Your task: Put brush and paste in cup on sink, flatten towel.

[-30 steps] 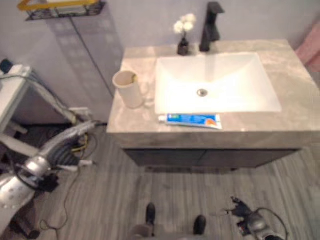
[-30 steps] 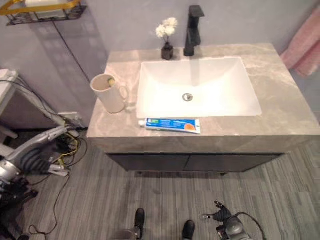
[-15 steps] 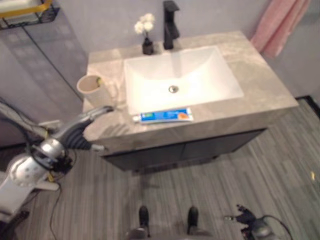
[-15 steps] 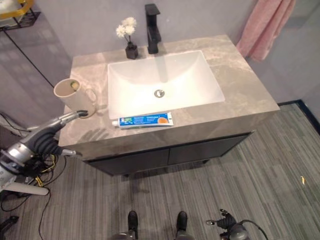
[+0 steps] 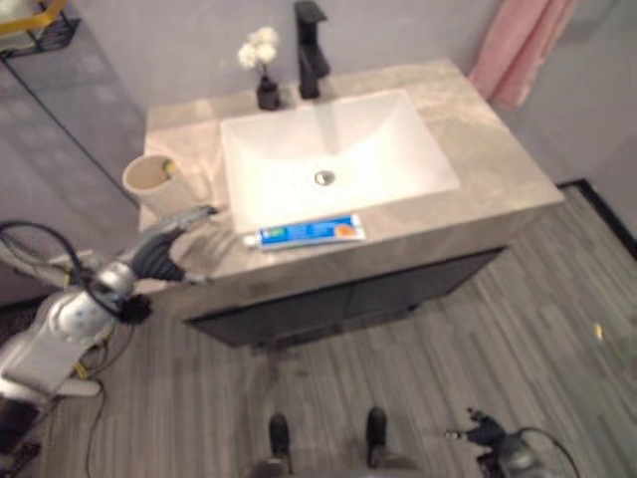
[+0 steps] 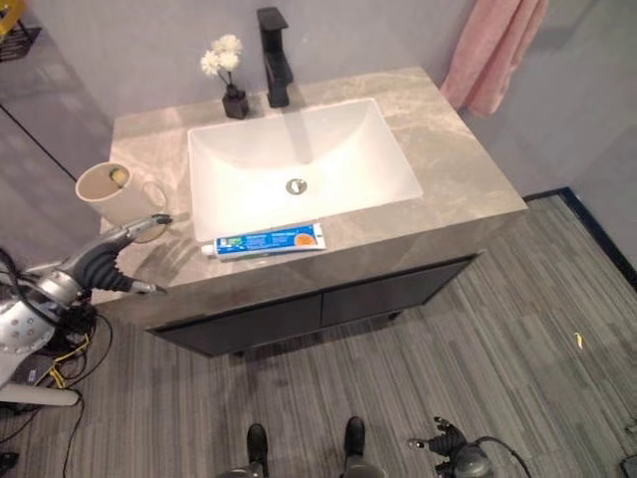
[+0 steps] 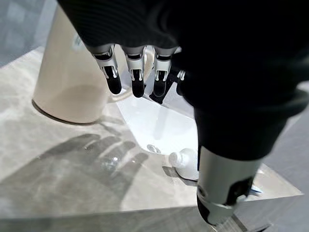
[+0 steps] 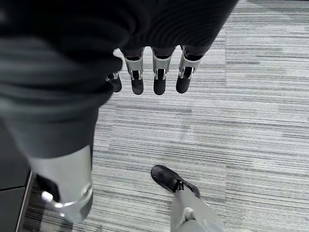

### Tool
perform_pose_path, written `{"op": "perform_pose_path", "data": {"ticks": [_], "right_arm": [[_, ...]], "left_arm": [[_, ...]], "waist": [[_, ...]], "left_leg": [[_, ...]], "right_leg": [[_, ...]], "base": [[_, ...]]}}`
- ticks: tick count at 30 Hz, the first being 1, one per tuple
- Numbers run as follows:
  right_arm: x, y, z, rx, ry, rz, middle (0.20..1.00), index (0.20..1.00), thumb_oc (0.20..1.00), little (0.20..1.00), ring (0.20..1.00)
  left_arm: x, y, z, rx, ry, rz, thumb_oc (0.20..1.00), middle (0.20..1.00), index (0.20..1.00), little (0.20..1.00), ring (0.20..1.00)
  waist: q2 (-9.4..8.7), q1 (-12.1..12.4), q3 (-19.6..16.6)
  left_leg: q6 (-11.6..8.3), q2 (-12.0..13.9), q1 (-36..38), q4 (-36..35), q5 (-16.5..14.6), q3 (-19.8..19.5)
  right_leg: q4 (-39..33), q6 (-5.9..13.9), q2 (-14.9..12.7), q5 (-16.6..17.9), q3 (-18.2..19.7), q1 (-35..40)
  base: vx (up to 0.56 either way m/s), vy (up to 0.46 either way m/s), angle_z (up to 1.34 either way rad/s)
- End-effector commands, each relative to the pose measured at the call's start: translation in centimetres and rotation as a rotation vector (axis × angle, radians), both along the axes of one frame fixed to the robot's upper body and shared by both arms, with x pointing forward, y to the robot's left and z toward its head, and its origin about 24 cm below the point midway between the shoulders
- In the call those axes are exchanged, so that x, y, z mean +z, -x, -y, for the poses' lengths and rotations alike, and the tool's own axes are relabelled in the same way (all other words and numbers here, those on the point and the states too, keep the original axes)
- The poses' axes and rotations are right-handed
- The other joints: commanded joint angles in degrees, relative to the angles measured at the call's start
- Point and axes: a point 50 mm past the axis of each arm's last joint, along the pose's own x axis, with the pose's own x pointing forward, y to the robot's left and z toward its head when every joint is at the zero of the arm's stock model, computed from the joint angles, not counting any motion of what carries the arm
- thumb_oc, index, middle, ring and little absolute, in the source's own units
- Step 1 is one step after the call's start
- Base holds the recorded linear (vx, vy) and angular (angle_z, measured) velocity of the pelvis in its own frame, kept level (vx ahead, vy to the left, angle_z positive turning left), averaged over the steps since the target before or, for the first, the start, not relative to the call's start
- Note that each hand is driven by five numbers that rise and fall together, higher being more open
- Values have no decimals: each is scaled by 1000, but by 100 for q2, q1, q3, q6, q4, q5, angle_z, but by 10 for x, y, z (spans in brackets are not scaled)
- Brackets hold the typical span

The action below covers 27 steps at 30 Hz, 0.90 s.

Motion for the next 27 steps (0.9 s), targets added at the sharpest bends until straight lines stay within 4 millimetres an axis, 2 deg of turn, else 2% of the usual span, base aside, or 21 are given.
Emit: {"op": "perform_pose_path", "data": {"ticks": [1, 10, 21, 27], "right_arm": [[11, -17, 9, 6, 20, 57, 1000, 1000, 1000, 1000, 1000], [15, -26, 11, -3, 37, 80, 1000, 1000, 1000, 1000, 1000], [15, -29, 11, -40, 44, 90, 1000, 1000, 1000, 1000, 1000], [15, -31, 7, -46, 33, 104, 1000, 1000, 1000, 1000, 1000]], "left_arm": [[37, -17, 1, 19, 34, 179, 1000, 1000, 1000, 1000, 1000], [54, -41, 8, 35, 54, 239, 1000, 1000, 1000, 1000, 1000], [61, -61, 20, 45, 134, 264, 1000, 1000, 1000, 1000, 1000], [63, -68, 30, 27, 123, 266, 1000, 1000, 1000, 1000, 1000]], "waist": [[-21, -96, 142], [24, -221, 256], [18, -338, 413], [15, -379, 437]], "left_leg": [[37, 98, 98, 72, -296, -418], [20, 89, -218, 72, -204, -340], [-4, 157, -363, 72, -133, -149], [-11, 178, -387, 72, -112, -117]], "right_leg": [[31, 376, -168, -270, -242, 125], [31, 376, -166, -149, -60, -304], [31, 361, -95, -76, 167, -600], [31, 345, -68, -61, 230, -664]], "base": [[-2, -7, -5], [7, -16, -9], [13, -24, -11], [5, -26, -6]]}}
